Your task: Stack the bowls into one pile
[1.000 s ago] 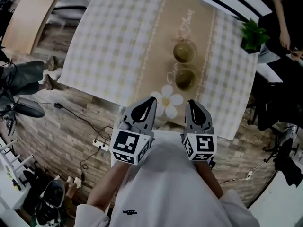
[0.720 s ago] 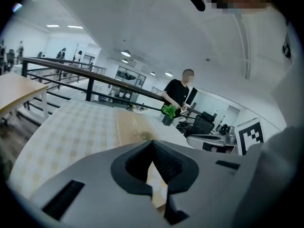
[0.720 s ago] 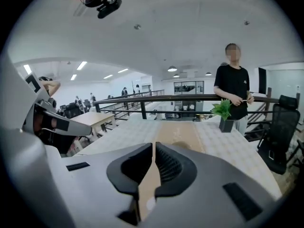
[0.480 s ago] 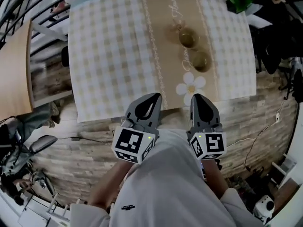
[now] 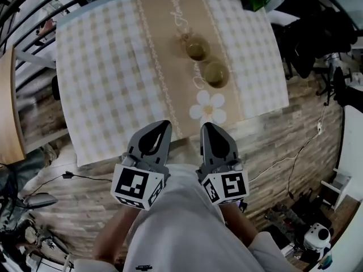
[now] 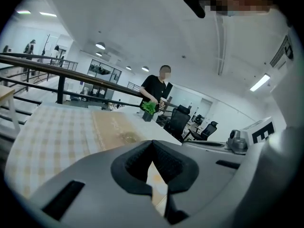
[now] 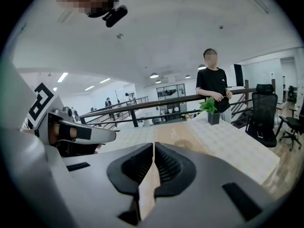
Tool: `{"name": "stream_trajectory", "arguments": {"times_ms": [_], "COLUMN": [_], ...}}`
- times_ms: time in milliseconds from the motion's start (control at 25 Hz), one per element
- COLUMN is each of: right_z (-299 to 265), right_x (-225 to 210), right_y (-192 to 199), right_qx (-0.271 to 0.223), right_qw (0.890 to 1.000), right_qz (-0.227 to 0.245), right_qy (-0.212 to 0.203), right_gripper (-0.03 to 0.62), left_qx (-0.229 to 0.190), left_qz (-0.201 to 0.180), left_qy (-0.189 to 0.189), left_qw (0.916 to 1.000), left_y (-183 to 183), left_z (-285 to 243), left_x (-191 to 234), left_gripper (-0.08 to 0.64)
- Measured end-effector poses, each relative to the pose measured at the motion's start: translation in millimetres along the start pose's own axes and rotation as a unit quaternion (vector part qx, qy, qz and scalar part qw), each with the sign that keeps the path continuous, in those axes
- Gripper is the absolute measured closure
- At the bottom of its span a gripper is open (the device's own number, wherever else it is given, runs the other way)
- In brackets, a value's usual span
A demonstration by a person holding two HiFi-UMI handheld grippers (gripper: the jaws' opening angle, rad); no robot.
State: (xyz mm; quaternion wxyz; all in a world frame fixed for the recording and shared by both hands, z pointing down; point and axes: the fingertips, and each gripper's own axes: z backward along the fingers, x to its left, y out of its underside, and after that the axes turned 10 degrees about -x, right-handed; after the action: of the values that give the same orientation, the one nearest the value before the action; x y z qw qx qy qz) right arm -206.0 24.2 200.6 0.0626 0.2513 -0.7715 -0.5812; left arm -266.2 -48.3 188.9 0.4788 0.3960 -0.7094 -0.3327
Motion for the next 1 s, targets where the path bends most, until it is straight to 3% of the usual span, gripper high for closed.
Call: {"name": "stream_trajectory", "arguments": {"times_ms": [200,640,1000], "right_z": [-2.5,-62.4,-30.9], "right_x": [-32.9,-115.4,-154.8], "right_y": [14.7,12.4,46.0], "right_qx": [-0.039,-0.03,-0.019], "right_qw": [0.999,0.995,0.993], "right_qz": [0.004,-0.014,-0.034], "right_qy": [0.026,0.094,0.109], "right_gripper": [0.554,0.554,0.554], "left_qx": [-0.007,0.059,0.084], "left_qz": [-0.018,-0.026,-0.022], "left_qy": [0.022,0.059,0.059], "left_qw": [0.9996,0.9961,0.9945], "left_y": [18.3,18.6,68.3], "left_z": [-29.0,-117.4,-137.0], "left_x": [-7.9,3.8,-36.8], "left_gripper": [0.541,0.541,0.541]}}
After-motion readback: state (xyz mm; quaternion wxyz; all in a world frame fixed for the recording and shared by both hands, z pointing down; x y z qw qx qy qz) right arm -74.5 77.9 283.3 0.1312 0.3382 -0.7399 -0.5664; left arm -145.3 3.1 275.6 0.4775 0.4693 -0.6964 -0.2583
